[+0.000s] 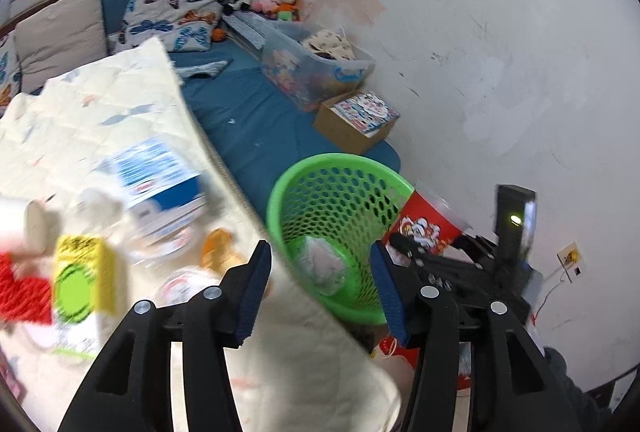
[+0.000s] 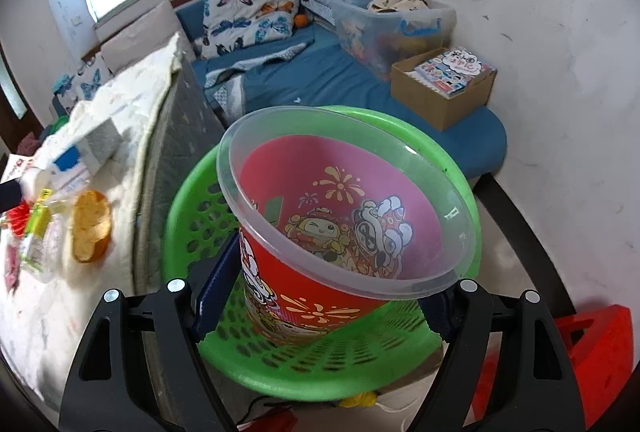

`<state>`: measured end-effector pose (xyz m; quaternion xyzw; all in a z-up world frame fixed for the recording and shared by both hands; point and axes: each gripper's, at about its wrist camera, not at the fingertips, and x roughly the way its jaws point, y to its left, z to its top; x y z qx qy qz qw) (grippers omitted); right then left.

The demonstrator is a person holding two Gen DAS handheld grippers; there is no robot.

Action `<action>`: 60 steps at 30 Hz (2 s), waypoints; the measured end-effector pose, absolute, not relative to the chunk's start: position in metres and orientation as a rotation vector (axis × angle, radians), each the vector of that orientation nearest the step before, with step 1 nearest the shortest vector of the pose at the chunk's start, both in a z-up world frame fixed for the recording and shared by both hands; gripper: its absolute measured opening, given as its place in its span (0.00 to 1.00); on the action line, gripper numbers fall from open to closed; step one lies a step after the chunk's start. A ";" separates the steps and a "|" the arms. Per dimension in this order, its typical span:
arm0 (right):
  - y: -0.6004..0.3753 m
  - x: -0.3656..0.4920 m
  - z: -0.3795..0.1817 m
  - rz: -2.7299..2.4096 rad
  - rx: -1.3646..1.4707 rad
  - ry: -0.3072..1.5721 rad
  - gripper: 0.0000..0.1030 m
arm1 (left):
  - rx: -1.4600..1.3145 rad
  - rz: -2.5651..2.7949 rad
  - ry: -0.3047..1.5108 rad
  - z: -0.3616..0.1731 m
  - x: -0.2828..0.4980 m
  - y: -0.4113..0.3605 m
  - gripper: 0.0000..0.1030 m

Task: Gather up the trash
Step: 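Carry the red cup and bag to the green basket and release both, then move both open tools back over the bed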

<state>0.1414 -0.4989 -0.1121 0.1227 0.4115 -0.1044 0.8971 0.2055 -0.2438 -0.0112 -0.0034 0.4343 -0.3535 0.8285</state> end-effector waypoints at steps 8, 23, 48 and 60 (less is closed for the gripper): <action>-0.503 0.166 -0.131 -0.271 0.194 0.887 0.82 | -0.003 -0.588 0.843 0.004 0.193 -0.163 0.53; -0.456 0.144 -0.088 -0.154 0.150 0.810 0.86 | -0.048 -0.395 0.842 -0.017 0.187 -0.057 0.56; -0.284 0.166 -0.080 0.213 -0.083 0.822 0.86 | -0.114 -0.296 0.852 -0.034 0.163 -0.005 0.56; -0.263 0.187 -0.098 0.209 -0.169 0.839 0.85 | -0.150 -0.184 0.846 -0.035 0.162 0.036 0.56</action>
